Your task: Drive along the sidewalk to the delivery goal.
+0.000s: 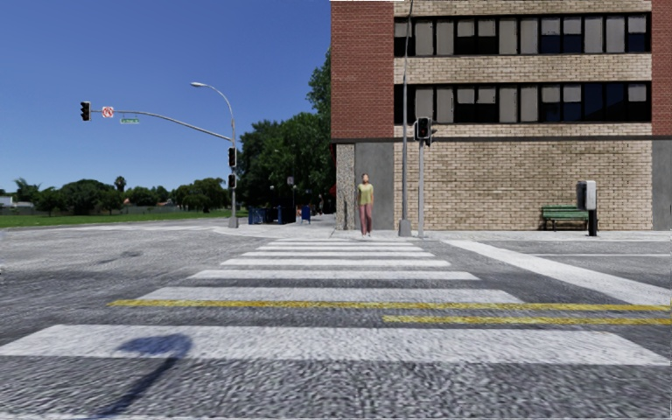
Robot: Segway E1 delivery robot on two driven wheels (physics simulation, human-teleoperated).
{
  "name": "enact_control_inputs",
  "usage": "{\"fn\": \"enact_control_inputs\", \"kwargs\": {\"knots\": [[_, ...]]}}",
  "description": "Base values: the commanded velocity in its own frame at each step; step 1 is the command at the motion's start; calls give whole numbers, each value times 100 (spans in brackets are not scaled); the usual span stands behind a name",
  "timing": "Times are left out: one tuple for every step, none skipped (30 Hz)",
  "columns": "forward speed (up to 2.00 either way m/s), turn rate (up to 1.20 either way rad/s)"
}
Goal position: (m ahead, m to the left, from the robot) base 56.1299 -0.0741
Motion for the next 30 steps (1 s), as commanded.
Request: {"fn": "enact_control_inputs", "kwargs": {"knots": [[200,42],[200,42],[200,42],[200,42],[200,42],[200,42],[200,42],[200,42],[200,42],[200,42],[200,42],[200,42],[200,42],[200,42],[200,42],[200,42],[200,42],[200,42],[200,42],[200,42],[200,42],[200,42],[200,34],[200,0],[200,0],[200,0],[200,0],[200,0],[200,0],[200,0]]}}
